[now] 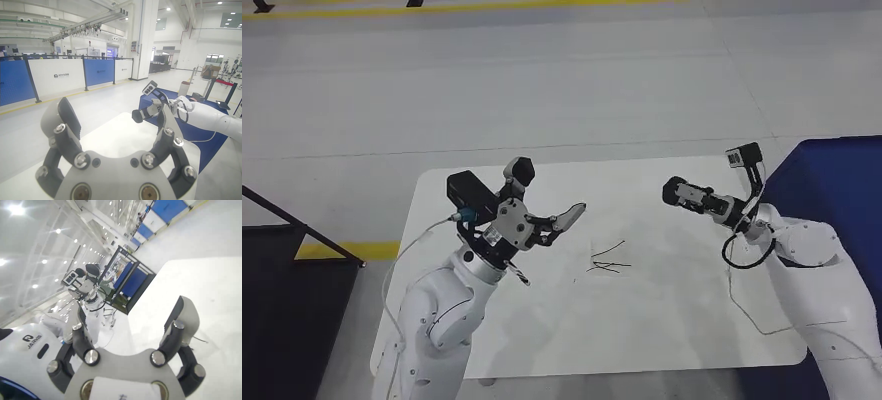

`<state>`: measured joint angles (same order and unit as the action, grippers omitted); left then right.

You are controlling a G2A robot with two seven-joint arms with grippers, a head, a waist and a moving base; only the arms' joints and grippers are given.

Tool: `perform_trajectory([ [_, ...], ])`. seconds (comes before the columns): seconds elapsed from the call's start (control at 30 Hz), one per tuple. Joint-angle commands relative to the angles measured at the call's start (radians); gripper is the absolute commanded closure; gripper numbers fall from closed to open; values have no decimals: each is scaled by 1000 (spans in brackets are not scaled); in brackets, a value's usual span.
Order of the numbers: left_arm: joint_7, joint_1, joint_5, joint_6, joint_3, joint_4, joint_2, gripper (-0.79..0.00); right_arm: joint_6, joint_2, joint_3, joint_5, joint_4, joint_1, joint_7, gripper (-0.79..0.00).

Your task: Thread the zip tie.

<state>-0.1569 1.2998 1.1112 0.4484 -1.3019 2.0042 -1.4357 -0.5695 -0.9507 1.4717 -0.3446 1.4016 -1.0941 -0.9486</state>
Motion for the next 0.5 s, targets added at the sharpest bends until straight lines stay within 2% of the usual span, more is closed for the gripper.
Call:
perform_trajectory([
  [0.0, 0, 0, 0, 0, 0, 0, 0, -785, 25, 4, 29, 48, 29, -51, 44, -785],
  [0.07, 0, 0, 0, 0, 0, 0, 0, -785, 43, 5, 33, 60, 62, -73, 54, -785],
  [0.47, 0, 0, 0, 0, 0, 0, 0, -785, 43, 5, 33, 60, 62, -73, 54, -785],
])
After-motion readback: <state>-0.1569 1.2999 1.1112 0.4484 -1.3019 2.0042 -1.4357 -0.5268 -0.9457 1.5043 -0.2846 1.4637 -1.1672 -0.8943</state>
